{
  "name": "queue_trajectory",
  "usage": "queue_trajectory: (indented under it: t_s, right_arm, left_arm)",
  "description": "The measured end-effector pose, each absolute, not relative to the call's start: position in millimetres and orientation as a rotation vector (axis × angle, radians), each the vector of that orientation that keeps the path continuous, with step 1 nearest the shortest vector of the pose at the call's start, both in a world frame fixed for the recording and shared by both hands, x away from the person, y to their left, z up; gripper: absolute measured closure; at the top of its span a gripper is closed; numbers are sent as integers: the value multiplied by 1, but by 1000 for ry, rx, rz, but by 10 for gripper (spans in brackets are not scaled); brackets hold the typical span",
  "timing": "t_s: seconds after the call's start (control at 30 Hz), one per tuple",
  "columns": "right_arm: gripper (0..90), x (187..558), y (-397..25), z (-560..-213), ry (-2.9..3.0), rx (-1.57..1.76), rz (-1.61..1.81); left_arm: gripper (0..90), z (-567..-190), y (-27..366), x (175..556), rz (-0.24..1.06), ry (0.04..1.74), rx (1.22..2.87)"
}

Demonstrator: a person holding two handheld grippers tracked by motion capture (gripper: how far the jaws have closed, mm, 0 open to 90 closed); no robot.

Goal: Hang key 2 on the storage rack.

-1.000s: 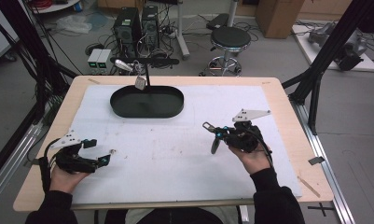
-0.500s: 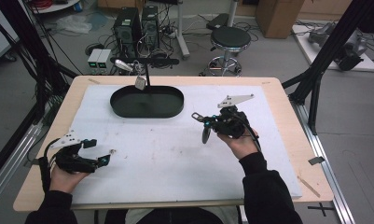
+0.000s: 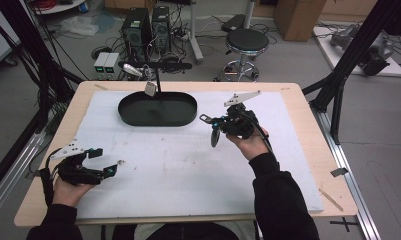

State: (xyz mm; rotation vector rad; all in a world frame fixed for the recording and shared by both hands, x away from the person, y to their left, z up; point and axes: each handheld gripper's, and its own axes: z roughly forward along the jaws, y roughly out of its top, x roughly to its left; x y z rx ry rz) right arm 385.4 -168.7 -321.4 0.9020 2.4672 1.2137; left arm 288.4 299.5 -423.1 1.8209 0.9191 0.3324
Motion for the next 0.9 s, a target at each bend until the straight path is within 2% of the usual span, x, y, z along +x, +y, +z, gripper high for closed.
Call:
queue_trajectory:
  t_s: [0.9]
  right_arm:
    - [850, 421, -132, -302, 2471, 861, 1186]
  left_arm:
    - [58, -423, 300, 290, 309, 910, 1805]
